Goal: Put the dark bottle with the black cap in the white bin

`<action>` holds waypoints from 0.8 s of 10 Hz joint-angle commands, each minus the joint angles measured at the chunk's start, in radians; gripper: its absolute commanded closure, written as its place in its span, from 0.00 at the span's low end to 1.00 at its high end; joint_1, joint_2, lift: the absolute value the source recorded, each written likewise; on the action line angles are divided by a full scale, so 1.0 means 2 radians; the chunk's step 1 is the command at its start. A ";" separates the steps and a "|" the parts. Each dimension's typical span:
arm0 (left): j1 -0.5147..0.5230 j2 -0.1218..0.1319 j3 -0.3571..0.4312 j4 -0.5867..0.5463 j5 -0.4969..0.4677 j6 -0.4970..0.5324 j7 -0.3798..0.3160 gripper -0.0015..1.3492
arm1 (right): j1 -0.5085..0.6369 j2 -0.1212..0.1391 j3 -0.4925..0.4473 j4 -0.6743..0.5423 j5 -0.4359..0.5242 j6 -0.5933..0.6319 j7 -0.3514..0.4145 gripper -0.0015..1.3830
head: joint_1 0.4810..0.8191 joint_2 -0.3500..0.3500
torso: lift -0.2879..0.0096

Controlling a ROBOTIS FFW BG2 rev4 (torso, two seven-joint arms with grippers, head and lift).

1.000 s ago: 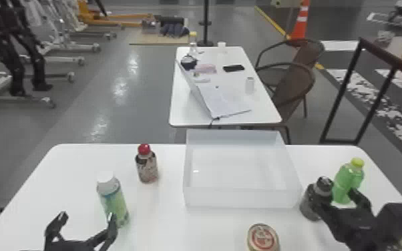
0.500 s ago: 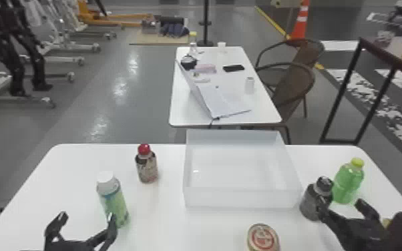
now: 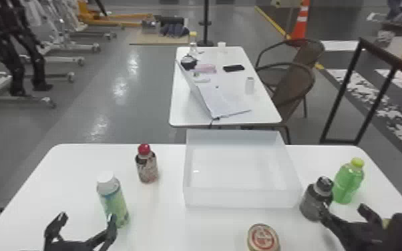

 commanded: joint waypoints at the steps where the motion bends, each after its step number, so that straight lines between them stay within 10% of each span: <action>1: 0.000 -0.001 0.001 0.000 0.001 -0.001 -0.001 0.12 | -0.011 -0.001 0.000 0.018 0.001 0.000 0.008 0.14 | 0.20 0.50 | 0.63; 8: 0.000 -0.001 0.015 0.001 -0.002 -0.002 -0.019 0.12 | -0.076 -0.002 0.003 0.107 0.022 -0.002 0.070 0.14 | 0.20 0.50 | 0.63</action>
